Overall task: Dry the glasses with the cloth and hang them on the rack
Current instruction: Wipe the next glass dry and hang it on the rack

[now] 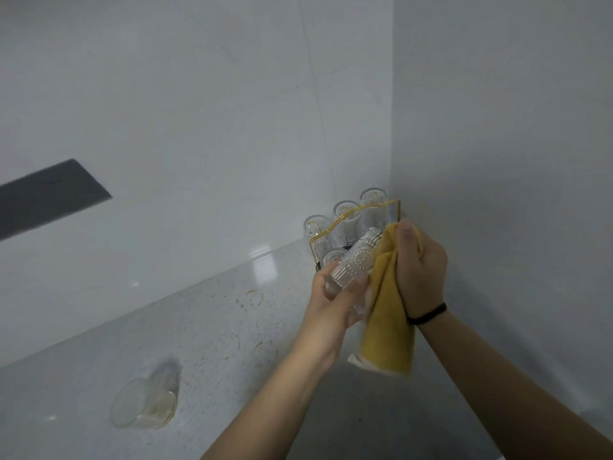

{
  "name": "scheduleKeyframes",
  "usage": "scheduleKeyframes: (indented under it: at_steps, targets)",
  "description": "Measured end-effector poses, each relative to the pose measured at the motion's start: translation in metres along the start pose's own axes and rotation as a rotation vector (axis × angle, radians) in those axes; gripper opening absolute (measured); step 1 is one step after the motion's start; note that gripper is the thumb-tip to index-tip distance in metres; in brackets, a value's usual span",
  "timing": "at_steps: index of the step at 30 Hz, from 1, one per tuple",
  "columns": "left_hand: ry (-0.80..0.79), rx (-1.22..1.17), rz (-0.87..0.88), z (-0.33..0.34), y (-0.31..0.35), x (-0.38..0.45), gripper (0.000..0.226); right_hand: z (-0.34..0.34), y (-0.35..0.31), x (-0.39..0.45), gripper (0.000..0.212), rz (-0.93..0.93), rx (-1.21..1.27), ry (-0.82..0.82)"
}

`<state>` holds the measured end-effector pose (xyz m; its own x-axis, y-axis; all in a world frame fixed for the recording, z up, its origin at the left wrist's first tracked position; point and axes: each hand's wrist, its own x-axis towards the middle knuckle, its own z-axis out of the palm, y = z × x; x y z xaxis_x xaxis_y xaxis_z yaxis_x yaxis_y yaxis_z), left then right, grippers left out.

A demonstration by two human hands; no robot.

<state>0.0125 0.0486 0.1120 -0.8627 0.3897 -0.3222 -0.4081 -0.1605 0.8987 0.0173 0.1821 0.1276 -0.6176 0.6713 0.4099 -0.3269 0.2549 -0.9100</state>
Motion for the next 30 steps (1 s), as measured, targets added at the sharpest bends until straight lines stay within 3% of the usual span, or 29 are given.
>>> scheduleKeyframes:
  at_steps: [3, 5, 8, 11, 13, 15, 18, 21, 24, 25, 28, 30]
  targets:
    - [-0.128, -0.262, -0.258, 0.002, 0.014, 0.008, 0.07, -0.002, 0.001, 0.006, 0.041, -0.056, 0.052, -0.04]
    - [-0.202, -0.267, -0.342, 0.007, 0.017, 0.007, 0.06, -0.002, 0.002, 0.012, 0.039, -0.071, 0.081, -0.054]
    - [-0.198, -0.112, -0.203, 0.01, 0.014, 0.014, 0.062, -0.001, 0.01, 0.021, 0.043, -0.018, 0.074, -0.008]
    - [-0.051, 0.072, -0.002, 0.012, 0.005, 0.021, 0.079, -0.001, 0.021, 0.026, 0.045, 0.028, -0.005, 0.028]
    - [-0.024, 0.025, -0.034, 0.012, 0.006, 0.024, 0.071, 0.0, 0.023, 0.026, 0.042, 0.014, -0.013, 0.027]
    - [-0.085, -0.138, -0.197, 0.014, 0.015, 0.026, 0.05, -0.001, 0.023, 0.026, 0.037, -0.027, 0.017, 0.003]
    - [-0.126, -0.204, -0.367, 0.01, 0.017, 0.033, 0.055, 0.0, 0.027, 0.025, 0.037, -0.067, 0.051, -0.04]
    - [-0.102, -0.042, -0.212, 0.011, 0.006, 0.035, 0.051, 0.002, 0.034, 0.027, 0.044, 0.038, 0.036, -0.002]
    - [0.024, 0.101, -0.053, 0.008, -0.005, 0.04, 0.08, 0.003, 0.04, 0.027, 0.044, 0.104, 0.005, 0.035]
    - [0.035, 0.054, -0.059, 0.007, -0.004, 0.042, 0.079, 0.004, 0.042, 0.026, 0.044, 0.097, 0.0, 0.031]
    - [-0.023, -0.228, -0.205, 0.006, 0.009, 0.047, 0.049, 0.0, 0.047, 0.025, 0.042, -0.015, -0.028, -0.027]
    - [-0.01, -0.273, -0.313, 0.003, 0.013, 0.052, 0.049, -0.007, 0.054, 0.027, 0.044, -0.073, -0.066, -0.06]
